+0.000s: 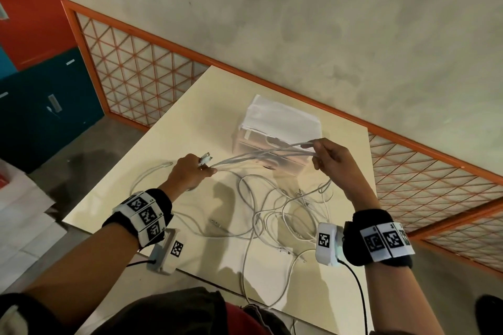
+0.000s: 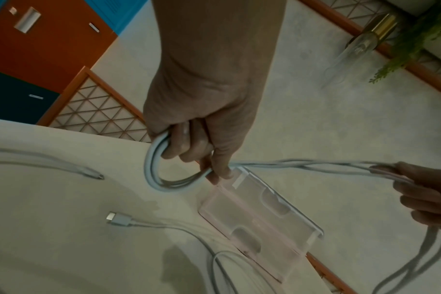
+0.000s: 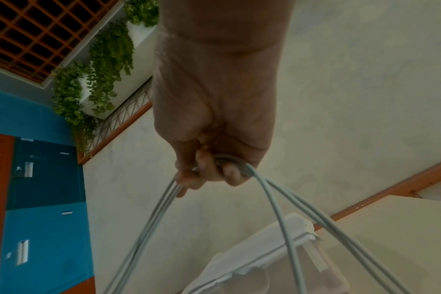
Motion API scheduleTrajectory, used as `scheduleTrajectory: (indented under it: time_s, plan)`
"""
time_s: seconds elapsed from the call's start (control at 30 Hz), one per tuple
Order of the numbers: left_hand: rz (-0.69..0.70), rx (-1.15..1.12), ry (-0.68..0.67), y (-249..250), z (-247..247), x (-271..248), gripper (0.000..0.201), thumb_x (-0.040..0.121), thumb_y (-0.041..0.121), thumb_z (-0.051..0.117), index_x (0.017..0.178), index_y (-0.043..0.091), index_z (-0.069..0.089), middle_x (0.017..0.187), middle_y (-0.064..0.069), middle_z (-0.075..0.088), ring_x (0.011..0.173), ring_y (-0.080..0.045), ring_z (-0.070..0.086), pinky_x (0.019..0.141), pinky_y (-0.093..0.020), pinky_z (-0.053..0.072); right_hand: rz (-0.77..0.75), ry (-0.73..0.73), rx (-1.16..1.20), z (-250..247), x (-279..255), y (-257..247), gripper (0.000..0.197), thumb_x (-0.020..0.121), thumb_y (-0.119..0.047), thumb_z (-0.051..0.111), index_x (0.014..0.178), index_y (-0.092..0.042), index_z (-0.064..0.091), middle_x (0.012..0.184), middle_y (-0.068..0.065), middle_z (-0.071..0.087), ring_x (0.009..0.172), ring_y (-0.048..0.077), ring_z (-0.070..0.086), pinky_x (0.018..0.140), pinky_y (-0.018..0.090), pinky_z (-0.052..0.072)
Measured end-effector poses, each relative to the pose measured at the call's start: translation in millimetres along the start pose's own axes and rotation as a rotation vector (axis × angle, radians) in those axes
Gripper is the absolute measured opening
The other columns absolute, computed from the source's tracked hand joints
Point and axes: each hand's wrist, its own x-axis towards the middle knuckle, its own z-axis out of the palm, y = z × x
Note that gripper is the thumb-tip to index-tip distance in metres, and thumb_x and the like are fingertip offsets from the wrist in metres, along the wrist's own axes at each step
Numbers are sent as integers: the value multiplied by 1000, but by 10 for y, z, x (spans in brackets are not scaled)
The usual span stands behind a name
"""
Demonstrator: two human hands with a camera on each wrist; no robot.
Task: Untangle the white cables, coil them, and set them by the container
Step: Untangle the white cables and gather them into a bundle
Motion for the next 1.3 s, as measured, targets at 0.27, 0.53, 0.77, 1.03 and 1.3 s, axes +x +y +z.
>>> scheduleTrajectory:
  time_s: [0.27, 0.53, 0.77, 1.03, 1.3]
  plan:
    - [-7, 18, 56, 88, -65, -7, 39, 78, 34, 73, 92, -1, 63, 99, -24, 66, 101, -37, 60, 80, -36, 45, 64, -103, 71, -39, -4, -18, 41, 98, -1, 36, 123, -22, 63, 64, 4, 58, 59, 22, 28, 52, 17, 28]
    - [-8, 24, 32, 59, -85, -27, 37, 77, 31, 75, 89, 0, 61, 102, -24, 66, 103, -36, 60, 78, -34, 43, 23, -101, -146, 1, 18, 27, 18, 93, -22, 57, 101, -20, 73, 61, 0, 61, 54, -3, 50, 56, 8, 35]
    - [154, -161, -172, 211, -127, -80, 53, 64, 28, 86, 107, 4, 64, 52, 7, 32, 44, -3, 35, 50, -18, 25, 14, -35, -302, 68, 101, 139, 18, 93, -14, 57, 91, -9, 74, 64, 8, 69, 47, 1, 50, 49, 12, 37]
    - [477, -232, -412, 778, 88, -272, 34, 84, 31, 68, 116, 25, 60, 110, 7, 64, 98, 2, 60, 88, -22, 45, -121, -226, -202, 431, 127, -145, 19, 94, -14, 56, 88, -9, 73, 66, 6, 70, 60, -3, 56, 62, 8, 38]
    - [519, -229, -525, 910, 159, -391, 16, 96, 27, 49, 84, 33, 57, 67, 9, 46, 51, 3, 42, 52, -10, 34, -118, -278, 51, 313, 119, -252, 21, 96, -11, 51, 105, 0, 66, 65, 11, 61, 50, 1, 45, 53, 9, 32]
